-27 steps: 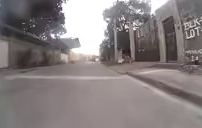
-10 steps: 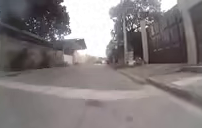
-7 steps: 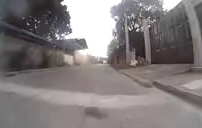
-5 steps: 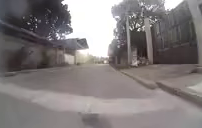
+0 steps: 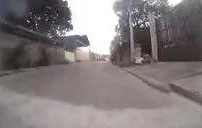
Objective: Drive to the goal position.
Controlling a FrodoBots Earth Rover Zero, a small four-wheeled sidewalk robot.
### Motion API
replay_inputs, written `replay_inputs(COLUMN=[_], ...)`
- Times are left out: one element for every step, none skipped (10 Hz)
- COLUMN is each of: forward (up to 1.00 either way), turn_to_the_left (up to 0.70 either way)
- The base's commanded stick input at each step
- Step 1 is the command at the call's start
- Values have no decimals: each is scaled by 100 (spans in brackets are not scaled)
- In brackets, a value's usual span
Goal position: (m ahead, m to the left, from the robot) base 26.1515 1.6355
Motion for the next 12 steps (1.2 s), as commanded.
replay_inputs(forward=[100,100,100,100,100,100,100,100,100,100,100,100], turn_to_the_left=[0,0,0,0,-14,-40,-40,-31,0,0,0,0])
